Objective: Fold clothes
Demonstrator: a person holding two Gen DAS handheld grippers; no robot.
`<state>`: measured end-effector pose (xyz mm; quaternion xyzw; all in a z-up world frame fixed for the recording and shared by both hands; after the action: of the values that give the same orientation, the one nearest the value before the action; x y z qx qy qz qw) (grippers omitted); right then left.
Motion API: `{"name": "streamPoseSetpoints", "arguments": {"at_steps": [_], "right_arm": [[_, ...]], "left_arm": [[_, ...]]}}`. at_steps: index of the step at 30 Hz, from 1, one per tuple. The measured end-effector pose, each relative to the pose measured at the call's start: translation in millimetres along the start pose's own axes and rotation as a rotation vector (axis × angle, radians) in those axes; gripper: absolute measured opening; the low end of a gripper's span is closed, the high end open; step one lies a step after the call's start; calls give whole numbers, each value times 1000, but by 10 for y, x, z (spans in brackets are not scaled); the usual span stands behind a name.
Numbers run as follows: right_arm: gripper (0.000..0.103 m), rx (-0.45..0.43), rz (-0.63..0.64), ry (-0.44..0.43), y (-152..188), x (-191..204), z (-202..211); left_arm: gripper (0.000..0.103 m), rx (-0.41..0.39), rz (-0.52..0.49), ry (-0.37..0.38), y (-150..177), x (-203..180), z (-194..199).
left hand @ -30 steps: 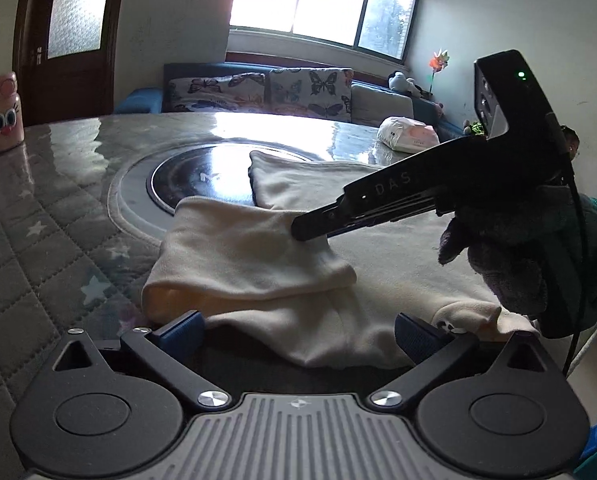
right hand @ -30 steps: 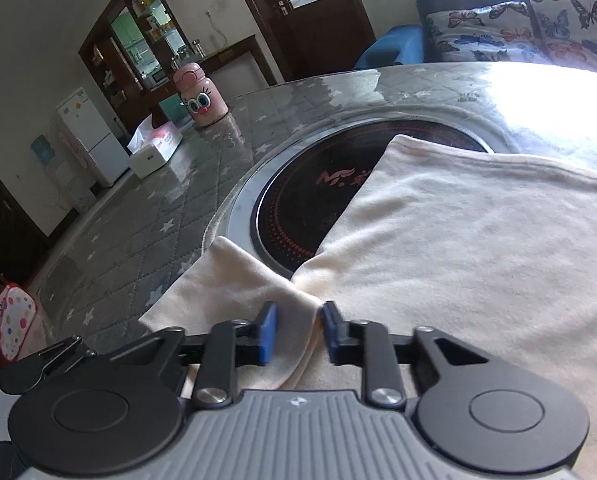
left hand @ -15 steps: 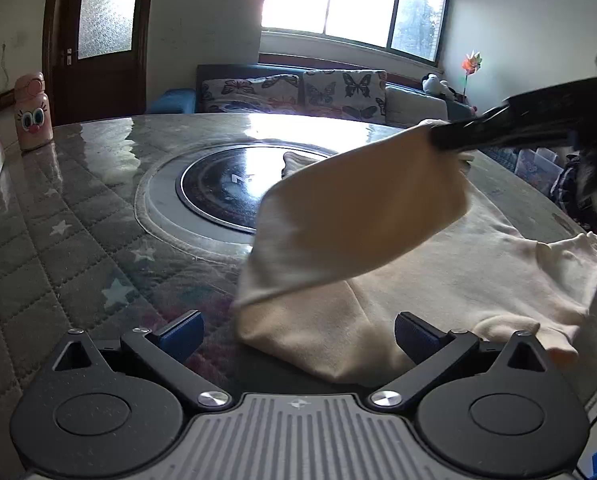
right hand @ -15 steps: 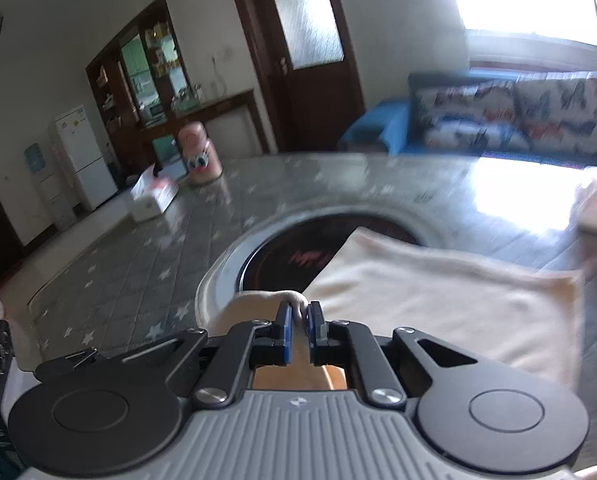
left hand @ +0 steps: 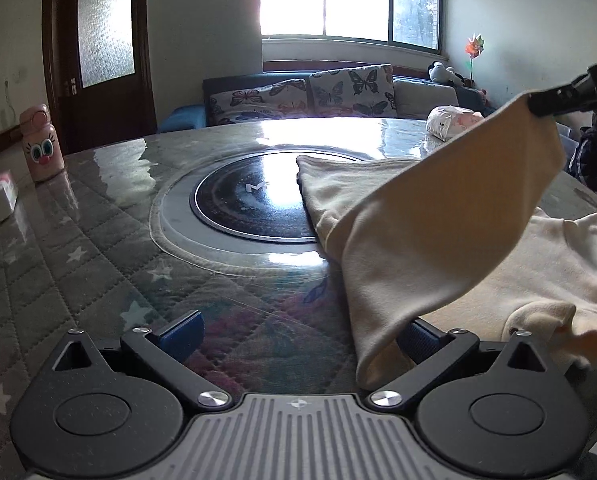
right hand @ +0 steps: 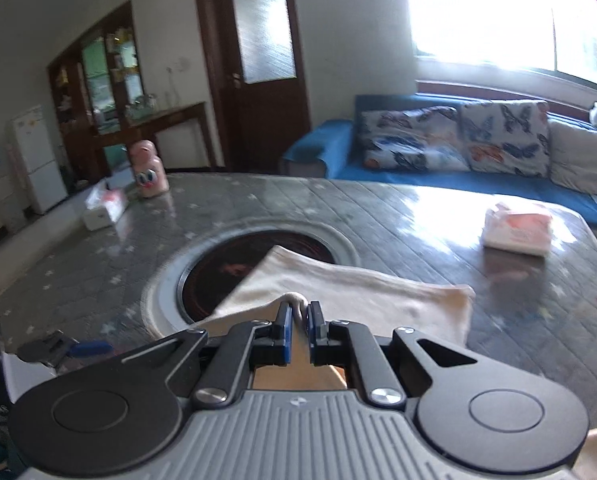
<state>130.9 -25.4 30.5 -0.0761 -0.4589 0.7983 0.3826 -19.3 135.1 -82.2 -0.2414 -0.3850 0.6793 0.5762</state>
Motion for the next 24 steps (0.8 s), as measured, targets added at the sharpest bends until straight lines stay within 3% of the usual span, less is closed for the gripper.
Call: {"name": "streamPoseSetpoints", "arguments": {"at_steps": [9, 12, 15, 17, 24], "right_arm": [[7, 137, -136, 70, 429, -351, -262], [12, 176, -145, 95, 590, -413, -385], [15, 189, -150, 114, 678, -463, -429], [23, 185, -137, 124, 706, -475, -431], [24, 209, -141, 93, 811, -472, -384]], "left_arm": [[102, 5, -7, -12, 34, 127, 47], [102, 12, -2, -17, 49, 164, 60], [102, 20, 3, -22, 64, 200, 74], [103, 25, 6, -25, 73, 225, 83], [103, 13, 10, 33, 0, 251, 167]]}}
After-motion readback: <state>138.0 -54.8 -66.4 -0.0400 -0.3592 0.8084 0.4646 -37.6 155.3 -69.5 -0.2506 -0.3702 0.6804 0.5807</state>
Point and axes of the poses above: each gripper's, at about its wrist camera, not at the fingertips, and z roughly against the way its jaws point, x to its left, y to its underside, the point moved 7 cm from there along -z, roughly the way its jaws point, and after that the axes turned 7 degrees about -z, right-handed, at the moved point
